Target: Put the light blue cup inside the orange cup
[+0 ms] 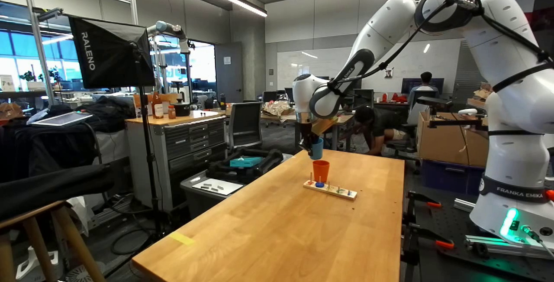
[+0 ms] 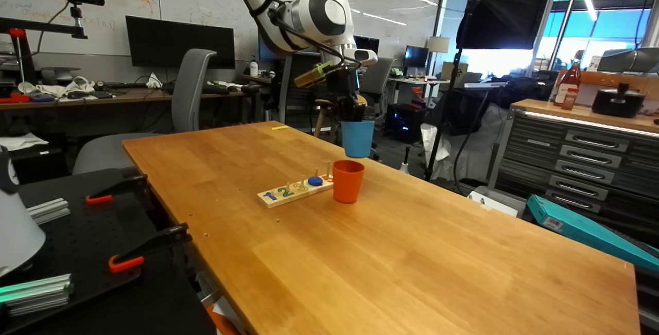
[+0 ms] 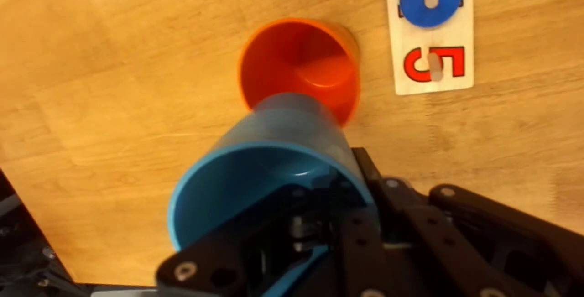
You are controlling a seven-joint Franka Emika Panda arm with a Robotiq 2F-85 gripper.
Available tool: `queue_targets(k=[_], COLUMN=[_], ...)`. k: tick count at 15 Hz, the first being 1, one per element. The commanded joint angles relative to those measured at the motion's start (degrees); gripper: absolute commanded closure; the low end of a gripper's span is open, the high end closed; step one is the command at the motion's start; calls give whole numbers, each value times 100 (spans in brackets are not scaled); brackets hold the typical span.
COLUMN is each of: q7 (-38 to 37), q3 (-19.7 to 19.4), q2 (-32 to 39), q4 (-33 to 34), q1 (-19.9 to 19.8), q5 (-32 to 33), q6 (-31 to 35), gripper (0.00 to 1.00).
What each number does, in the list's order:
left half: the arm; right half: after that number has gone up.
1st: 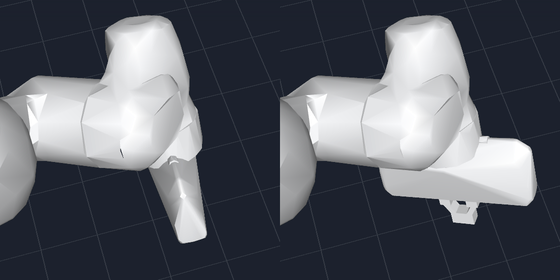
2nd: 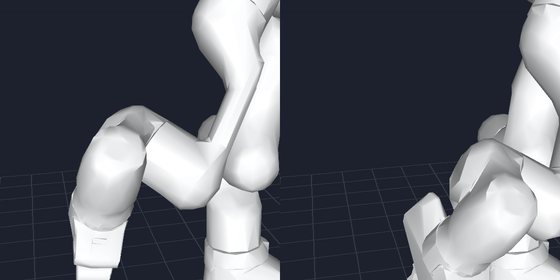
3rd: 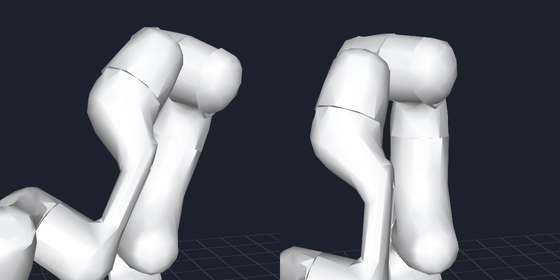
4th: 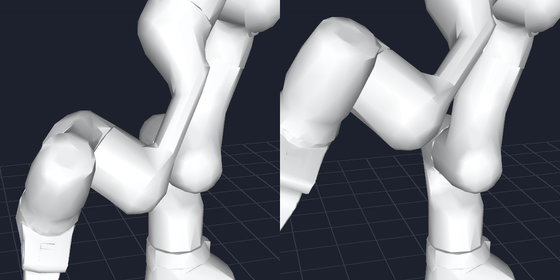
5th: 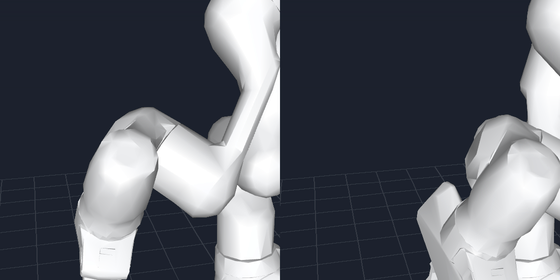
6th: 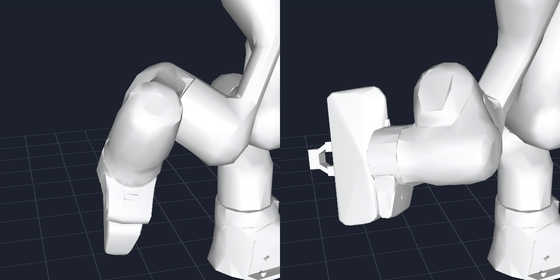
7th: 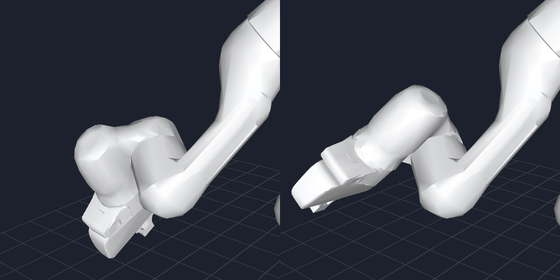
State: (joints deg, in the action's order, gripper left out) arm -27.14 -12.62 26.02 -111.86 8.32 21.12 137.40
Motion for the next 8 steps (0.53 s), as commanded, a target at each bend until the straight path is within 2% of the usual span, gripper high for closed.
queue_targets(k=[1, 8], q7=[92, 343], q3=[-27, 140], q2=[-45, -77], q4=[-7, -233], q1=[-88, -240], q5=[241, 148], q6=[-464, -378], gripper=[98, 98])
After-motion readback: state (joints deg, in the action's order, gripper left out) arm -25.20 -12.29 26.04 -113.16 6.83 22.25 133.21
